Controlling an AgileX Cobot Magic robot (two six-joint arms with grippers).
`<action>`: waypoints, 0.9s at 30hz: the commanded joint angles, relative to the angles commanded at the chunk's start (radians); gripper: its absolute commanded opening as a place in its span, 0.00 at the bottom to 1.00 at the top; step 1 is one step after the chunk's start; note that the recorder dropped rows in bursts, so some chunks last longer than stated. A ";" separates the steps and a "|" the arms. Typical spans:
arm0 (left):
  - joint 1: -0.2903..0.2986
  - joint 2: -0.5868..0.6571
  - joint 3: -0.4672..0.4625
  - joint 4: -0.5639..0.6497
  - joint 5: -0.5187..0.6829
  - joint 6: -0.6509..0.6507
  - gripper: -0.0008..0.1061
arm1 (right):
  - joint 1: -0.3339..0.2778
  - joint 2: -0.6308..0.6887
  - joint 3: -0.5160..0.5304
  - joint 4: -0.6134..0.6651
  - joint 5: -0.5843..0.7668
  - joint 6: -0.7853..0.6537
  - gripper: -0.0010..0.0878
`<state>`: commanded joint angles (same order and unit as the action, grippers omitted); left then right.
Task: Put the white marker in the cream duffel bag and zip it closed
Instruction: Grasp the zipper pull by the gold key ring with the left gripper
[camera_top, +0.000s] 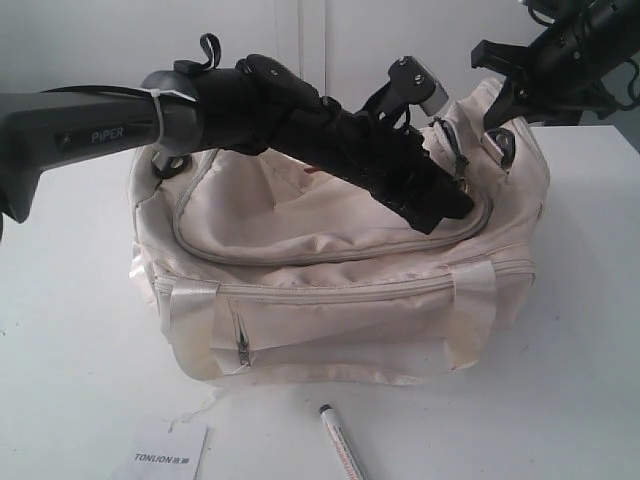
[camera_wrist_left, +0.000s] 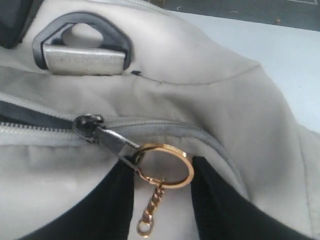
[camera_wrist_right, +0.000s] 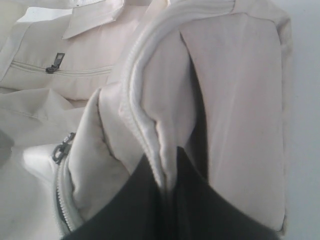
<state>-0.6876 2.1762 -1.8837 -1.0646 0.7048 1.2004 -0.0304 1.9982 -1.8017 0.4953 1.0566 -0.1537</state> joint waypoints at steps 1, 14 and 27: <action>0.000 -0.002 -0.001 0.000 0.033 -0.001 0.01 | 0.000 0.000 0.000 0.000 0.000 0.000 0.01; 0.000 -0.004 -0.001 -0.002 0.130 -0.028 0.01 | 0.000 0.000 0.000 0.000 0.004 0.000 0.01; 0.000 -0.060 -0.001 -0.011 0.178 -0.037 0.01 | 0.000 0.000 0.000 0.000 -0.011 0.000 0.01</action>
<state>-0.6876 2.1157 -1.8846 -1.0761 0.8824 1.1629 -0.0304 1.9982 -1.8017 0.4953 1.0455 -0.1537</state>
